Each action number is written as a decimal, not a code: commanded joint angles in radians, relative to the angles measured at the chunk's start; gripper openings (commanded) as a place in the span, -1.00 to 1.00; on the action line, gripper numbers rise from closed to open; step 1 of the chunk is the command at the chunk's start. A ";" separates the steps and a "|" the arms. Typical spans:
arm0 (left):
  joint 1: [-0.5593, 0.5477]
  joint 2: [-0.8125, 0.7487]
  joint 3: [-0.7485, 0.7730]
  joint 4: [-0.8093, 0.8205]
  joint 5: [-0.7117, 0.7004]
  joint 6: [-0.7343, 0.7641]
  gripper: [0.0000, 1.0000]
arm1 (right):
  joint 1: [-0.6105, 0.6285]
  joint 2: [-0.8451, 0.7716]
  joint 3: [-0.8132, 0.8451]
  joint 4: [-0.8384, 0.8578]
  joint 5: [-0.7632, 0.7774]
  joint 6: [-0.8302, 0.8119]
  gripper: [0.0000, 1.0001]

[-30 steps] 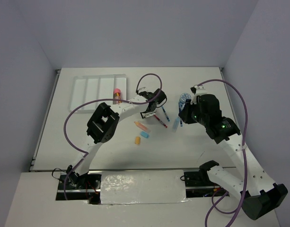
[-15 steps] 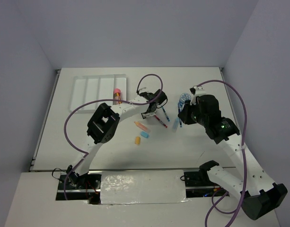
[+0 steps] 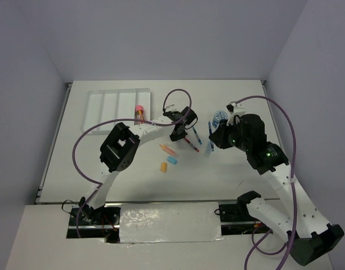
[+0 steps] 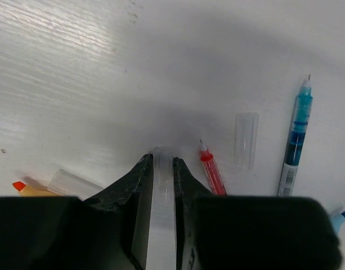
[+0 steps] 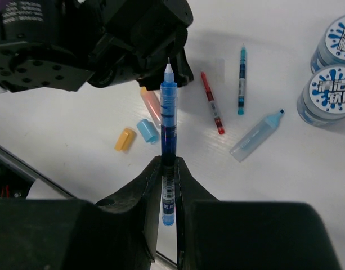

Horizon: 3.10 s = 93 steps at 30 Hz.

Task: Sort the stationery into containers
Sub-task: Pick up the pen from the center of the board.

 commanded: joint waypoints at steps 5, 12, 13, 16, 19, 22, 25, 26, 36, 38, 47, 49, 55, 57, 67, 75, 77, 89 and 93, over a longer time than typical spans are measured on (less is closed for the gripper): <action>-0.006 -0.234 -0.101 0.168 0.085 0.094 -0.96 | 0.004 -0.064 -0.019 0.076 -0.050 -0.004 -1.00; -0.007 -0.529 -0.291 0.405 0.152 0.261 -1.00 | 0.041 -0.134 -0.151 0.205 -0.158 0.062 -1.00; -0.006 -0.567 -0.368 0.438 0.171 0.273 -1.00 | 0.087 -0.143 -0.173 0.258 -0.155 0.102 -1.00; -0.006 -0.735 -0.536 0.577 0.185 0.306 -1.00 | 0.173 -0.189 -0.300 0.463 -0.177 0.226 -1.00; -0.006 -0.906 -0.692 0.737 0.220 0.329 -1.00 | 0.256 -0.203 -0.424 0.712 -0.198 0.365 -1.00; -0.006 -1.048 -0.814 0.878 0.273 0.352 -1.00 | 0.328 -0.164 -0.480 0.891 -0.137 0.444 -1.00; -0.007 -1.161 -0.881 0.929 0.280 0.361 -0.99 | 0.434 -0.105 -0.480 0.978 -0.022 0.464 -1.00; -0.006 -1.178 -0.897 0.940 0.280 0.361 -0.99 | 0.477 -0.091 -0.469 0.989 0.011 0.466 -1.00; -0.007 -1.287 -0.989 0.985 0.280 0.384 -0.98 | 0.586 0.059 -0.389 1.021 0.137 0.461 -1.00; -0.009 -1.295 -0.994 0.977 0.272 0.388 -0.97 | 0.592 0.062 -0.371 1.002 0.166 0.443 -1.00; -0.009 -1.283 -1.006 1.001 0.303 0.411 -0.97 | 0.598 0.114 -0.316 0.960 0.178 0.418 -1.00; -0.007 -1.284 -1.007 0.998 0.303 0.415 -0.98 | 0.597 0.119 -0.319 0.963 0.178 0.426 -1.00; -0.007 -1.304 -1.014 0.988 0.280 0.421 -0.96 | 0.598 0.110 -0.319 0.949 0.197 0.423 -1.00; -0.009 -1.307 -1.015 0.989 0.281 0.427 -0.96 | 0.600 0.108 -0.322 0.951 0.195 0.424 -1.00; -0.009 -1.310 -1.014 0.982 0.258 0.430 -0.94 | 0.606 0.090 -0.328 0.949 0.189 0.427 -1.00; -0.009 -1.298 -1.010 0.991 0.264 0.433 -0.94 | 0.617 0.079 -0.335 0.943 0.197 0.426 -1.00; -0.007 -1.301 -1.012 0.991 0.260 0.434 -0.94 | 0.618 0.076 -0.339 0.943 0.198 0.427 -1.00; -0.007 -1.303 -1.004 1.000 0.275 0.445 -0.93 | 0.623 0.076 -0.339 0.917 0.217 0.427 -1.00; -0.007 -1.303 -1.010 1.008 0.283 0.442 -0.92 | 0.623 0.076 -0.335 0.909 0.224 0.424 -1.00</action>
